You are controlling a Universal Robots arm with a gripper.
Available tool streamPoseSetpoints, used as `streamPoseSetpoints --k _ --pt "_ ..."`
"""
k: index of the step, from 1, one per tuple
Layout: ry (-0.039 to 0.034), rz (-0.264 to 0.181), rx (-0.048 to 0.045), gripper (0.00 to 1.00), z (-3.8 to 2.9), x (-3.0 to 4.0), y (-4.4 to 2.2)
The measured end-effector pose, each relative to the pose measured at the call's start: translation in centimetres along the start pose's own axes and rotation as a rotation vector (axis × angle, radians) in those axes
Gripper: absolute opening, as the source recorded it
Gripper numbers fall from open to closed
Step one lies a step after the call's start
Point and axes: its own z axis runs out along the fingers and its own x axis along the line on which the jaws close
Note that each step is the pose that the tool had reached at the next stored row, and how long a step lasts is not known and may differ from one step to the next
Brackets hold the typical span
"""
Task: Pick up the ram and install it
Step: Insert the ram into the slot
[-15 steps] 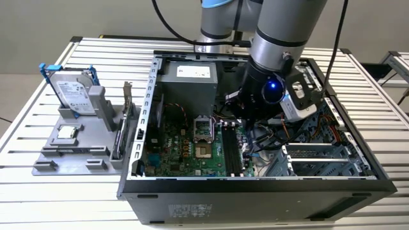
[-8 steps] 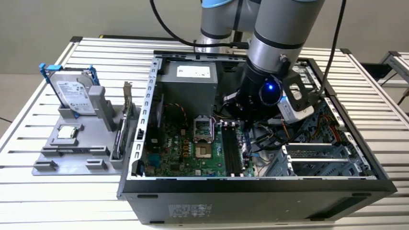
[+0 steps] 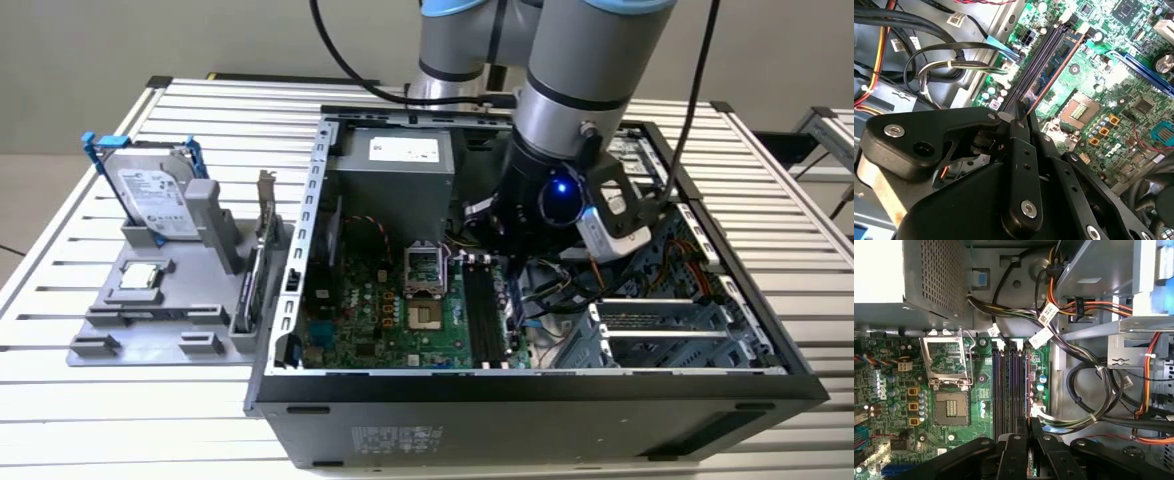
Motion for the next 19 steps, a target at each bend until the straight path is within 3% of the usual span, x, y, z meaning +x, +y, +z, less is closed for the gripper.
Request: streamPoseSetpoints --k 19 --pt "-0.0001 -0.01 0.0003 0.0 1.71 0.03 -0.19"
